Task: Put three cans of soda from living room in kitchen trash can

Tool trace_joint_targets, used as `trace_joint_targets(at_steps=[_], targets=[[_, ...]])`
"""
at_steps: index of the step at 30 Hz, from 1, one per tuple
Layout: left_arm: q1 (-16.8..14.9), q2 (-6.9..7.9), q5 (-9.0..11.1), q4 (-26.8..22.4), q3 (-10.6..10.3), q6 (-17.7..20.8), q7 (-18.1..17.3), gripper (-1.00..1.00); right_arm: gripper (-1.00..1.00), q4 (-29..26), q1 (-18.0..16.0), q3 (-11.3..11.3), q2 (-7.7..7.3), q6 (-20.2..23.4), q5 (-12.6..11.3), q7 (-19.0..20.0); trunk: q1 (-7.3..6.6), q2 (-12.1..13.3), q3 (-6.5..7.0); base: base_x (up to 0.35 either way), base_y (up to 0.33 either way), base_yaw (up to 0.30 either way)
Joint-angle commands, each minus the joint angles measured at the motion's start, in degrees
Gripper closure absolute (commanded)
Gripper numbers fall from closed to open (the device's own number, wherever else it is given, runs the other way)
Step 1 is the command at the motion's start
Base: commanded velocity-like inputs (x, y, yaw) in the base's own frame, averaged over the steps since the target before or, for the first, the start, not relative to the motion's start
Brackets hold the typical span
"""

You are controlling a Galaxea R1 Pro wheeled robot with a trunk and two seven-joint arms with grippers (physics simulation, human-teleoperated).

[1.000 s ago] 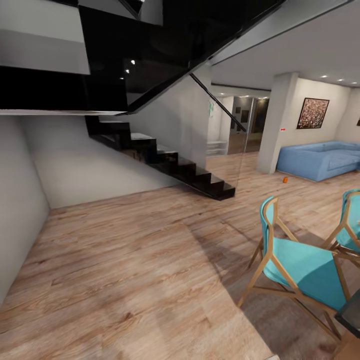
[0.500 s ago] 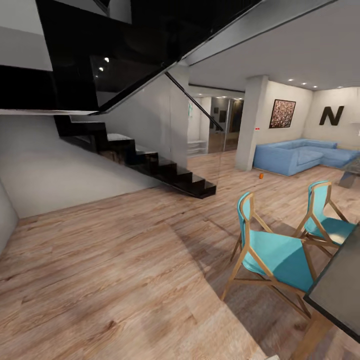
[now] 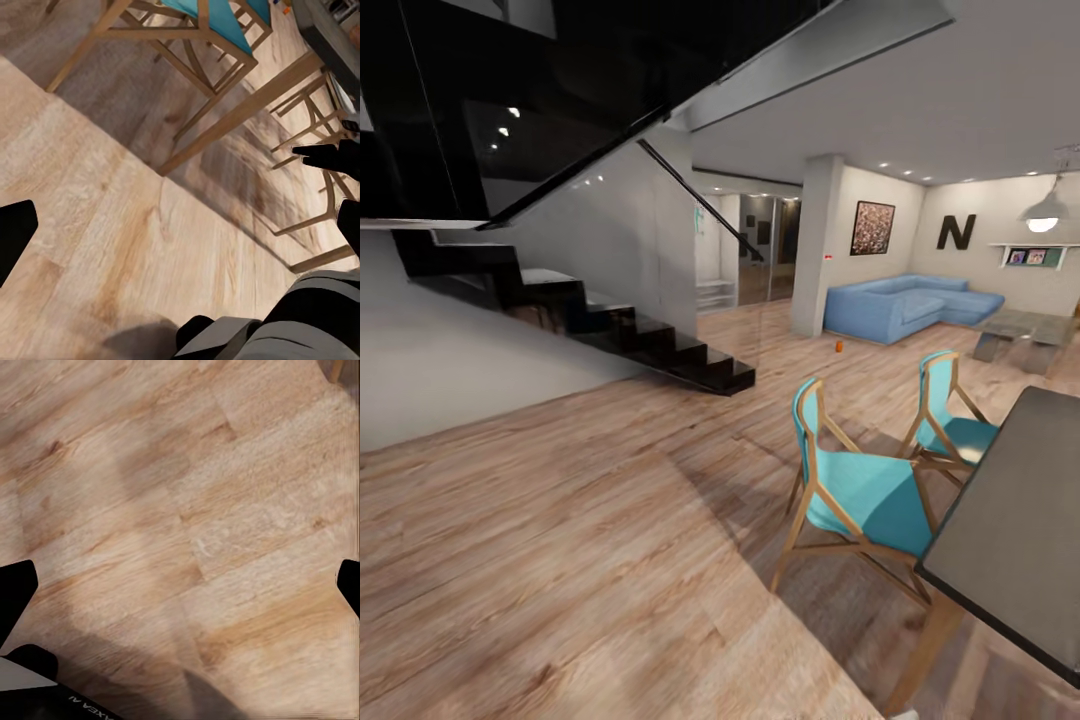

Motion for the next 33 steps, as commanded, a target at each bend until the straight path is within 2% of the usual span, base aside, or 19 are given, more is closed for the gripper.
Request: trace_joint_targets(at_steps=[1, 33], targets=[[0.0, 0.0, 0.0, 0.0, 0.0, 0.0, 0.0, -1.0, -1.0, 0.0, 0.0, 0.0, 0.0, 0.0, 0.0, 0.0, 0.0, 0.0, 0.0, 0.0, 0.0, -0.264], [0.0, 0.0, 0.0, 0.0, 0.0, 0.0, 0.0, -1.0, -1.0, 0.0, 0.0, 0.0, 0.0, 0.0, 0.0, 0.0, 0.0, 0.0, 0.0, 0.0, 0.0, -0.264]])
